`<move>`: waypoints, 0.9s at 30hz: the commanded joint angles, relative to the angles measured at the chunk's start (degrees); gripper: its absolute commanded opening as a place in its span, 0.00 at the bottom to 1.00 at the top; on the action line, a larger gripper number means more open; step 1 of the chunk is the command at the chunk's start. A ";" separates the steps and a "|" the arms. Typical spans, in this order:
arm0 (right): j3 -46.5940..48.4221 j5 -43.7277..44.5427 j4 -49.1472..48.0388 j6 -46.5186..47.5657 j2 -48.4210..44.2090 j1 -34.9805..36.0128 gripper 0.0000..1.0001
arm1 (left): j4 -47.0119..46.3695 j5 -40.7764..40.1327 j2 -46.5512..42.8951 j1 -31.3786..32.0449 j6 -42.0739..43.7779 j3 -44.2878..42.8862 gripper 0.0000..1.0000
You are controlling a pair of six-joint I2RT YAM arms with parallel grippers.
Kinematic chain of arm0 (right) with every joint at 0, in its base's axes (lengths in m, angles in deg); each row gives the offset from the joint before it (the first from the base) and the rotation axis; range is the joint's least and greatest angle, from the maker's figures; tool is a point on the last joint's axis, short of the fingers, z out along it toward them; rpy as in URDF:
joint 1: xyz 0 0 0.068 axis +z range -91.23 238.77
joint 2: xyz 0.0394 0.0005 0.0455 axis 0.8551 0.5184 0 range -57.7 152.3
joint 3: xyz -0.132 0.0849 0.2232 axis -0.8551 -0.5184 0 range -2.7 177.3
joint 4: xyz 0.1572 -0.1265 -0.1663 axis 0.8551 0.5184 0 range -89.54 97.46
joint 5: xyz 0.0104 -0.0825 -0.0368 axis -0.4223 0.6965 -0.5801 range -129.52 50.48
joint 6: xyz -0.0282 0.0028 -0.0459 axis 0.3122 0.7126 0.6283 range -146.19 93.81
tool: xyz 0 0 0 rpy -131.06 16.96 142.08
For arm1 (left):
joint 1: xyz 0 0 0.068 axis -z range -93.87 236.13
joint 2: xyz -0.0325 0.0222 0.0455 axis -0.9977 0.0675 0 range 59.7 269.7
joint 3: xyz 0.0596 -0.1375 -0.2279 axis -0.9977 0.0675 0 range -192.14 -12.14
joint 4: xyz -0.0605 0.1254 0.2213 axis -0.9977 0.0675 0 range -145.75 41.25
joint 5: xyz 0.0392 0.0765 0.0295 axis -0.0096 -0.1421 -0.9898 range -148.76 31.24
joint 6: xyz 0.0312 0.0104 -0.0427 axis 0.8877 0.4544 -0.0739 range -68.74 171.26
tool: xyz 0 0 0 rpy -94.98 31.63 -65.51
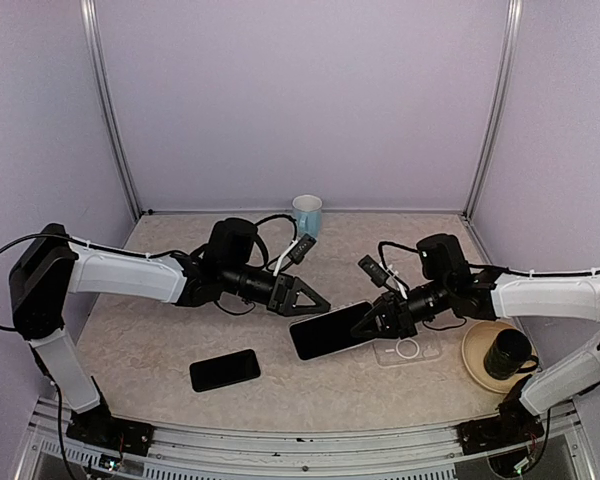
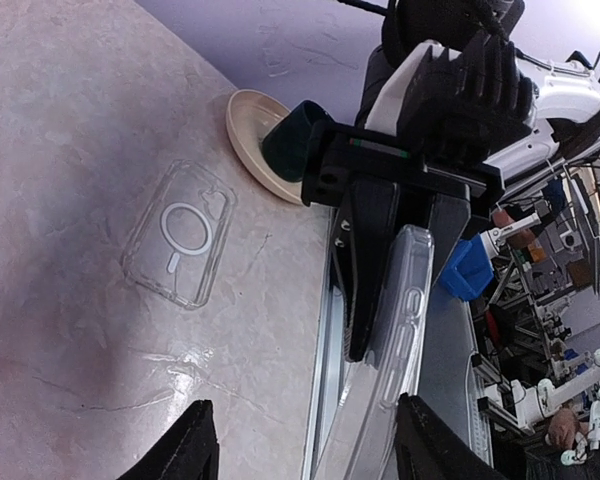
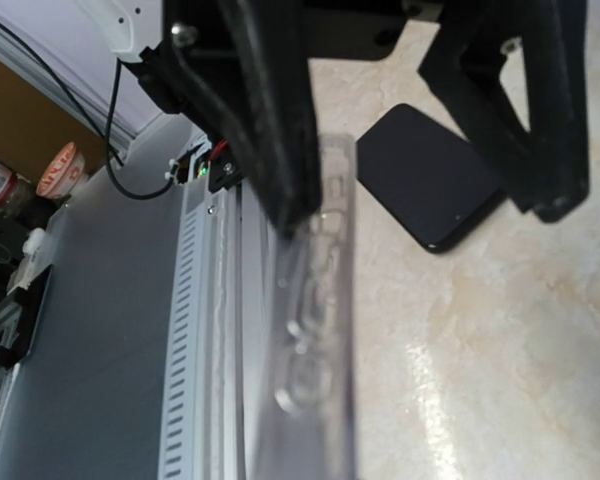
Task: Put the phone into the phone case
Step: Press the corner of the phone case at the bottom left corner of the phone case.
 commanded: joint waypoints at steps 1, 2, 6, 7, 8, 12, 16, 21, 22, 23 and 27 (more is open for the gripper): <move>0.12 -0.35 -1.77 1.09 -3.51 0.59 0.00 | 1.74 2.96 0.43 1.13 3.11 -1.23 0.57; 0.02 0.01 -1.72 1.09 -3.80 0.59 0.00 | 1.71 3.45 0.30 1.25 3.26 -1.15 0.56; 0.05 1.86 -0.76 1.38 -4.64 0.58 0.00 | 1.70 4.66 -0.15 1.45 3.76 -1.05 0.55; 0.11 2.33 -0.52 1.43 -4.69 0.55 0.00 | 1.70 5.08 -0.26 1.45 3.85 -1.05 0.55; 0.05 2.89 -0.38 1.53 -4.70 0.56 0.00 | 1.58 5.35 -0.34 1.45 3.84 -0.97 0.55; -0.06 3.96 -0.24 1.60 -4.70 0.53 0.00 | -0.34 7.30 -0.85 1.58 3.12 -0.16 0.56; 0.03 4.77 -0.10 1.56 -5.15 0.53 0.00 | 0.66 7.62 -0.81 1.71 3.78 -0.39 0.47; -0.06 6.73 0.36 1.41 -6.03 -0.10 0.00 | 1.72 7.48 -0.49 1.97 4.45 -0.61 0.22; -0.06 7.11 0.47 1.36 -6.22 -0.23 0.00 | 1.95 7.33 -0.45 1.98 4.59 -0.68 0.18; -0.10 7.37 0.59 1.31 -6.34 -0.43 0.00 | 2.09 6.99 -0.45 1.93 4.60 -0.70 0.13; -0.41 8.62 0.70 0.69 -6.25 -1.19 0.00 | 3.07 4.77 -0.62 1.98 4.90 -1.15 0.00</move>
